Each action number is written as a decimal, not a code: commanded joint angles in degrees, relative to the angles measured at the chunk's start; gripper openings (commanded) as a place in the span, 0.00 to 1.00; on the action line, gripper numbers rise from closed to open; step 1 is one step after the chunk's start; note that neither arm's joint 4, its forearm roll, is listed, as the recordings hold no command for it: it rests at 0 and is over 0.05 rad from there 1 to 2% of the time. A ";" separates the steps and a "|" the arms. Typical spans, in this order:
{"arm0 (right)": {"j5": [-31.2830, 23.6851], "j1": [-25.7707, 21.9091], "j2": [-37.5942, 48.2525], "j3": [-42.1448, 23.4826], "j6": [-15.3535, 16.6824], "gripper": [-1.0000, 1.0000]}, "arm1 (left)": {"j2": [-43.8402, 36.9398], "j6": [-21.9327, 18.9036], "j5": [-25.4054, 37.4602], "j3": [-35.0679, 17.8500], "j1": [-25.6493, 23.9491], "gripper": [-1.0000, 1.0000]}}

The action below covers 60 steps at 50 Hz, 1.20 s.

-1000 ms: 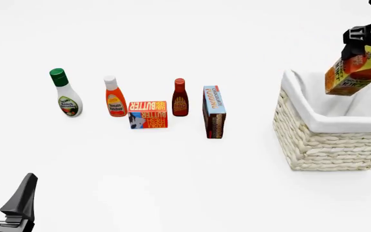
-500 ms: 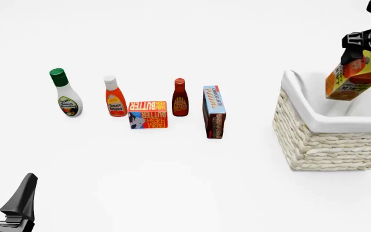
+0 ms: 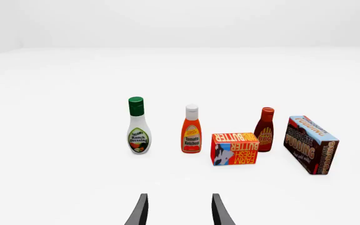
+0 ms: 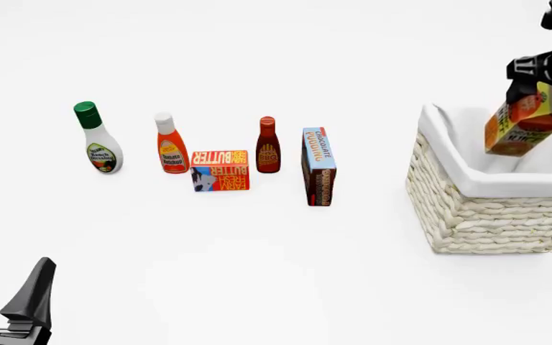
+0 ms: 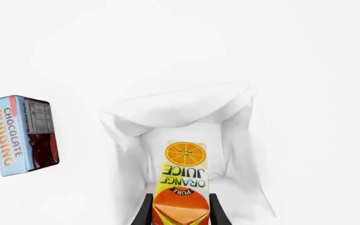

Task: Pick the orange juice and place it in the basket.

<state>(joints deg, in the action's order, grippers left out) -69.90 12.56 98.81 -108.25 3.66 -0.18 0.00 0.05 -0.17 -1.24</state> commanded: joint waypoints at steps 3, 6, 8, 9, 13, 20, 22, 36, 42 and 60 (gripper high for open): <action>0.00 0.59 1.31 -0.57 -0.70 0.00 | 0.00 0.00 -0.01 0.00 0.00 1.00; 0.00 0.82 1.60 -0.45 -0.73 0.00 | 0.00 0.00 0.00 0.00 0.00 1.00; 0.00 1.30 1.79 -0.50 -0.26 0.00 | 0.00 0.00 0.00 0.00 0.01 1.00; 0.00 1.44 1.86 -0.37 -0.09 0.00 | 0.00 0.01 0.00 0.00 0.00 1.00; 0.00 1.43 2.17 -0.30 -0.21 0.00 | 0.00 -0.01 0.00 0.00 0.00 1.00; 0.00 1.82 2.60 0.15 0.13 0.00 | 0.00 0.00 0.01 0.00 0.01 1.00; 0.00 1.89 2.72 0.13 0.25 0.00 | 0.00 -0.01 -0.01 0.00 0.00 1.00; 0.00 1.20 3.51 0.51 -0.17 0.00 | 0.00 0.00 0.00 0.00 0.01 1.00; 0.00 0.95 3.93 0.68 -0.40 0.00 | 0.00 -0.02 0.00 0.00 -0.01 1.00; 0.00 1.36 5.23 0.73 -0.20 0.00 | 0.00 0.01 0.00 0.00 0.00 1.00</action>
<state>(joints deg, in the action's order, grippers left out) -69.90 13.75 103.68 -107.15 4.54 -0.18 0.00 0.05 -0.17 -1.24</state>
